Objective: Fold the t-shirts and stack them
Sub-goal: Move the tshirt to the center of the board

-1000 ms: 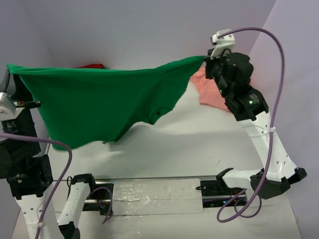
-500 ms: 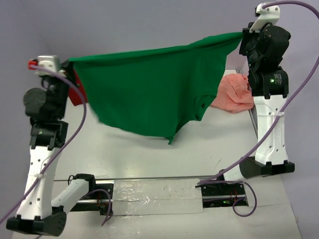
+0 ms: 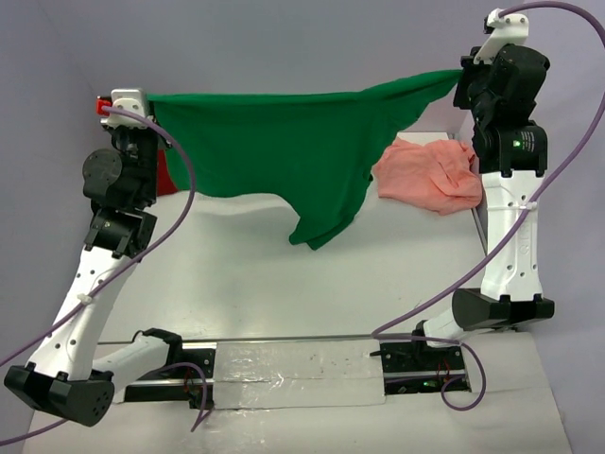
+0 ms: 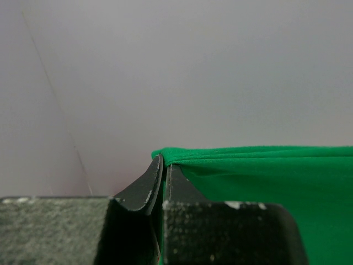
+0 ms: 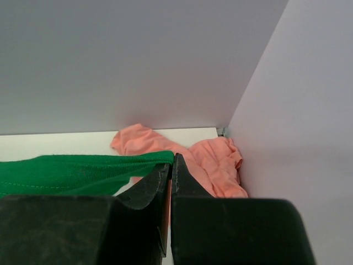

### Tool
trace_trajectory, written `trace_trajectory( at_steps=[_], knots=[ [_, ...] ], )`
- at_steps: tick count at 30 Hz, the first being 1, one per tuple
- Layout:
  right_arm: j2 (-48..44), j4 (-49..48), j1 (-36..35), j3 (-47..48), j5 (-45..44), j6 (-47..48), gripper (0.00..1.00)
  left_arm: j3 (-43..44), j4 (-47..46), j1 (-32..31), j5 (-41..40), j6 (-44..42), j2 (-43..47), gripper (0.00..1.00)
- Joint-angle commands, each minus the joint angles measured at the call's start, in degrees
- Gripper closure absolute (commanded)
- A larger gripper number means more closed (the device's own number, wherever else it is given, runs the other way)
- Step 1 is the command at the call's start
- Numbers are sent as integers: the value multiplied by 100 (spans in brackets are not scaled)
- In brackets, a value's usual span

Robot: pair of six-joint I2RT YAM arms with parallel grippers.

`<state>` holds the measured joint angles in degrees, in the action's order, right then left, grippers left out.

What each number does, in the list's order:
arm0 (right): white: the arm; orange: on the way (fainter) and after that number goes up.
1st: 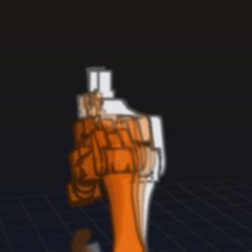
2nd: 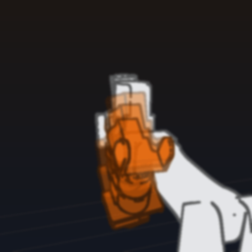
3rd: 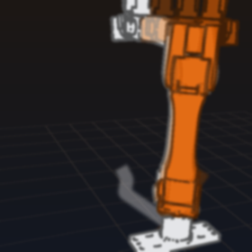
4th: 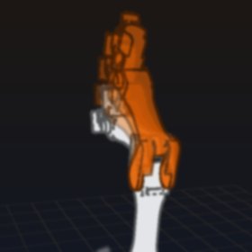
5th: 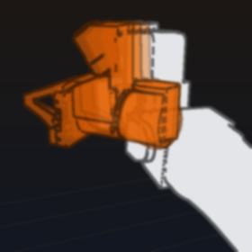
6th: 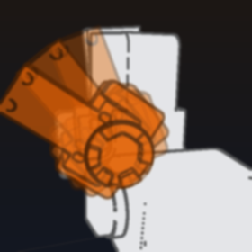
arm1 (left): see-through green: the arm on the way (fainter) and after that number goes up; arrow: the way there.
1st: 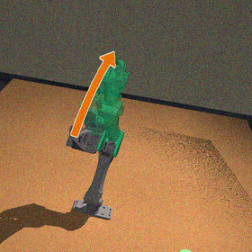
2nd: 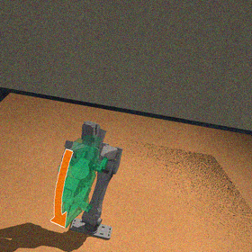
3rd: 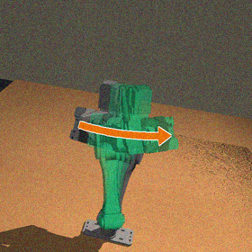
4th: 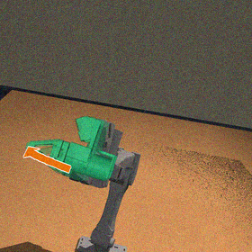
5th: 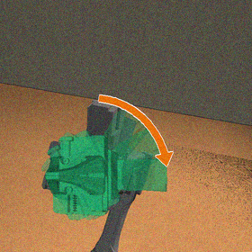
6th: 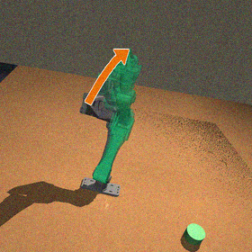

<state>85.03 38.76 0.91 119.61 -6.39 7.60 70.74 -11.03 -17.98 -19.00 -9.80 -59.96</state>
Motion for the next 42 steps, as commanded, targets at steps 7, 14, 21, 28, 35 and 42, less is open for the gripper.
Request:
trace_trajectory(
  at_steps=[7,14,21,28,35,42],
  knots=[
    [-312,-70,-56,62,-81,-232,100,872,40,1550,432,928,-191,100],
    [-286,61,-275,212,-160,-232,100,442,-172,1613,494,647,186,100],
    [-444,-89,-539,-17,-450,-241,100,362,-4,1631,494,550,195,100],
    [-672,-1,-539,115,-530,-232,100,554,118,1622,573,690,397,100],
    [-1858,333,-548,-324,-415,-390,100,1186,943,1622,670,875,1196,100],
    [-2991,1361,-539,-351,-389,-356,100,2040,2894,1622,863,1253,1724,100]
  ],
)
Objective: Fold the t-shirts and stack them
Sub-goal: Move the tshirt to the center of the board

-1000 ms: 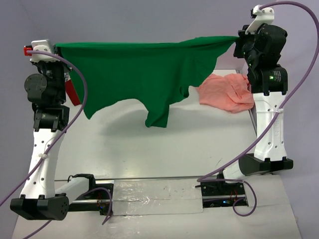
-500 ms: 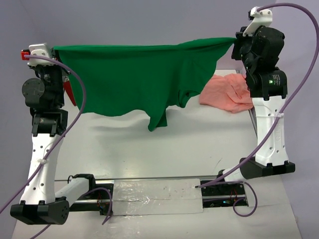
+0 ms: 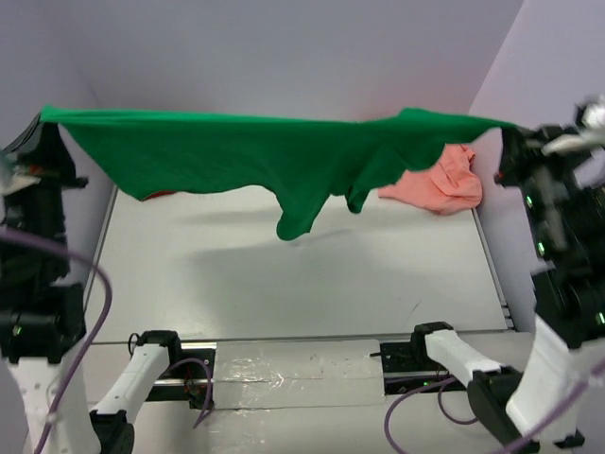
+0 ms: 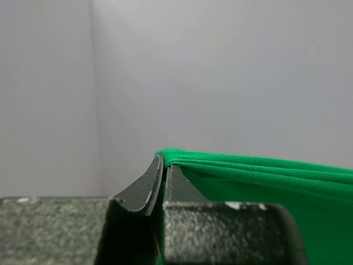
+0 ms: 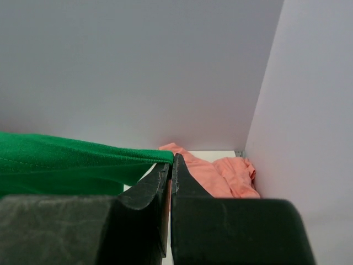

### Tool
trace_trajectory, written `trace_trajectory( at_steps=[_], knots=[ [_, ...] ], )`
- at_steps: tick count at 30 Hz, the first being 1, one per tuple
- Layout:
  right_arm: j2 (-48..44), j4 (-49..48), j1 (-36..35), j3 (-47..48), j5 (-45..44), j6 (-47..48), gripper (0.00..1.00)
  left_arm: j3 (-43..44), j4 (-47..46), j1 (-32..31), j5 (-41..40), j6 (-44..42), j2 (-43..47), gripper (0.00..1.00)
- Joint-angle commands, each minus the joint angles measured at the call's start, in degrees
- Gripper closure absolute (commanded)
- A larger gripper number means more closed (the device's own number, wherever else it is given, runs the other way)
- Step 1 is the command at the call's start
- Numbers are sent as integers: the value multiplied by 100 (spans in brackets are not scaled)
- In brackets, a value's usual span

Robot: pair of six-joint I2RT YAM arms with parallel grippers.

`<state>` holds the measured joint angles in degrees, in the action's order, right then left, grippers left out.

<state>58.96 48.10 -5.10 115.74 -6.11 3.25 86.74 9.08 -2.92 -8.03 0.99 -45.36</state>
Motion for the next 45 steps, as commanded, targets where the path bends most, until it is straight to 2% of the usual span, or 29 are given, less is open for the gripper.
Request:
trace_trajectory(
  at_steps=[1,10,18,24,29,39,45],
  knots=[
    [-516,516,71,-7,-478,141,100,614,1207,116,-234,121,326,100],
    [-1878,385,264,-543,-532,379,100,1995,2712,125,-242,103,791,100],
    [-2143,630,387,-992,-242,89,100,2128,3258,169,-208,436,827,100],
    [-2126,701,387,-1317,-119,-26,100,1040,2802,186,-14,630,1100,100],
    [-1853,465,387,-1949,13,-35,100,-94,2090,204,249,823,1144,100],
    [-344,-598,370,-2846,330,44,100,-2195,464,204,285,551,810,100],
    [509,-1486,36,-3286,-293,273,100,-3302,-678,204,302,402,267,100]
  ],
)
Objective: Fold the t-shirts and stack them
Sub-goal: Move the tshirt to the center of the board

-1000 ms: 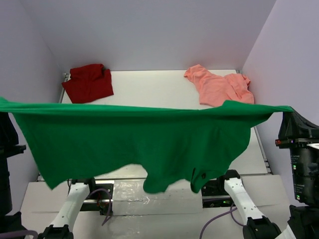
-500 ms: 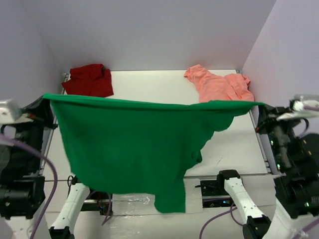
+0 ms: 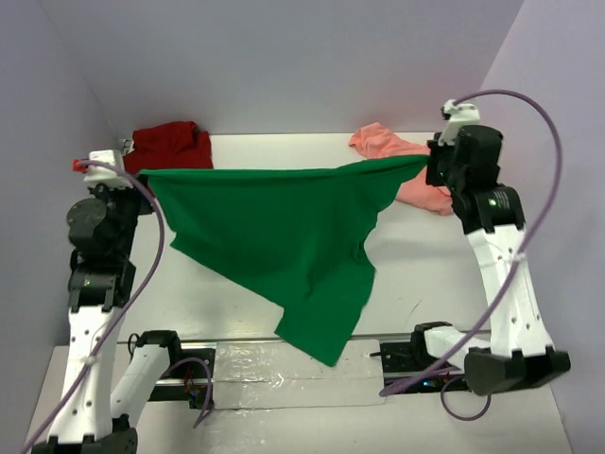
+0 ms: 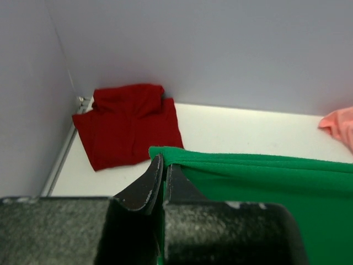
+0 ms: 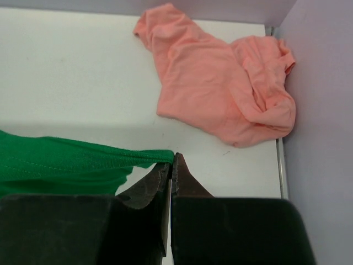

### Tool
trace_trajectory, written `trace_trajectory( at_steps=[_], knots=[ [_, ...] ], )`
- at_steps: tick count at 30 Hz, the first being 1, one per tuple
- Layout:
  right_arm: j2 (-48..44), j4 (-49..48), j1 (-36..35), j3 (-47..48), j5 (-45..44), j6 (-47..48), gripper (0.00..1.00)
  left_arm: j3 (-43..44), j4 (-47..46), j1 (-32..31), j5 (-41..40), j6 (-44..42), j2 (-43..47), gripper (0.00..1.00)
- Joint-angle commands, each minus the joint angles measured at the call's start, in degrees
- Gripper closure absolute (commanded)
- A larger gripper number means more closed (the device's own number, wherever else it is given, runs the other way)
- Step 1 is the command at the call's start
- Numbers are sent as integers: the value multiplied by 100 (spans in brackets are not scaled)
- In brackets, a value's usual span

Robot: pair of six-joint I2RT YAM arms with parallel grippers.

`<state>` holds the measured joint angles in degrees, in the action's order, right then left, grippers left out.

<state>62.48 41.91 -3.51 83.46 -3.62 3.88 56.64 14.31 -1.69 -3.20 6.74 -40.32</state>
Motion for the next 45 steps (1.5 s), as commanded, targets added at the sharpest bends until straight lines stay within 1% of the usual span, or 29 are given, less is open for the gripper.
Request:
trace_trajectory(
  at_steps=[1,3,5,6,8,11,12,13,15,16,17,19,20,21,23,24,26,29,31,32,34,38,39,40,41,42,43,44,45],
  knots=[
    [273,-921,-176,-67,-596,244,100,-425,-1350,82,-198,-191,-318,100],
    [640,-1105,-273,-102,-596,271,100,-794,-2024,73,-164,-278,-590,100],
    [888,-1386,-404,-172,-772,315,100,-1101,-2474,73,-76,-357,-793,100],
    [1167,-1466,-449,-172,-850,350,100,-1155,-2903,73,-41,-393,-1046,100],
    [1450,-1650,-501,-129,-965,377,100,-1321,-3379,73,21,-489,-1520,100],
    [2039,-1966,-616,-50,-1140,447,100,-1332,-4215,73,196,-586,-2101,100],
    [2345,-2011,-651,3,-1202,482,100,-1323,-4408,73,241,-604,-2512,100],
    [2487,-2046,-703,56,-1229,491,100,-1305,-4775,73,267,-613,-2716,100],
    [2873,-2300,-783,126,-1299,508,100,-1182,-5120,64,276,-613,-3338,100],
    [2997,-2388,-809,144,-1308,517,100,-1147,-5531,47,268,-708,-3543,100],
    [3129,-2555,-844,222,-1439,526,100,-1034,-5692,29,267,-823,-3954,100],
    [3514,-2722,-897,328,-1545,535,100,-823,-5877,11,267,-859,-4386,100],
    [3639,-2845,-906,459,-1589,483,100,-630,-6139,11,363,-868,-4815,100],
    [3770,-2855,-906,574,-1607,465,100,-515,-6237,-15,364,-894,-5037,100],
    [4131,-3021,-915,794,-1703,456,100,-76,-6517,-59,347,-982,-5659,100],
    [4228,-3074,-915,864,-1791,491,100,56,-6641,-103,347,-1025,-5872,100],
    [4527,-3084,-924,1128,-1818,508,100,618,-6756,-173,347,-1192,-6259,100],
    [4852,-2969,-932,1410,-1836,456,100,1444,-6765,-270,347,-1263,-7075,100],
    [4940,-3022,-959,1445,-1888,447,100,2022,-6748,-358,355,-1298,-7367,100],
    [4993,-3040,-959,1436,-1880,447,100,2218,-6739,-393,347,-1298,-7646,100],
    [5055,-3031,-976,1480,-1941,438,100,2709,-6686,-507,347,-1368,-7903,100],
    [5116,-3048,-985,1480,-1924,438,100,3387,-6520,-700,347,-1421,-8640,99],
    [5116,-3048,-976,1489,-1915,438,100,3554,-6511,-718,294,-1421,-8755,93],
    [5116,-3014,-994,1489,-1854,447,100,3642,-6450,-744,233,-1439,-8948,82],
    [5108,-3005,-985,1498,-1827,482,100,3748,-6336,-771,232,-1448,-9028,46],
    [5099,-2987,-985,1498,-1801,500,96,3836,-6309,-788,163,-1439,-9107,26],
    [5099,-2935,-976,1498,-1757,543,70,3845,-6352,-806,110,-1456,-9213,14],
    [5099,-2917,-985,1515,-1704,544,56,3837,-6396,-858,-13,-1517,-9248,1],
    [5073,-2934,-976,1480,-1704,544,38,3785,-6466,-868,-92,-1622,-9275,1]
  ],
)
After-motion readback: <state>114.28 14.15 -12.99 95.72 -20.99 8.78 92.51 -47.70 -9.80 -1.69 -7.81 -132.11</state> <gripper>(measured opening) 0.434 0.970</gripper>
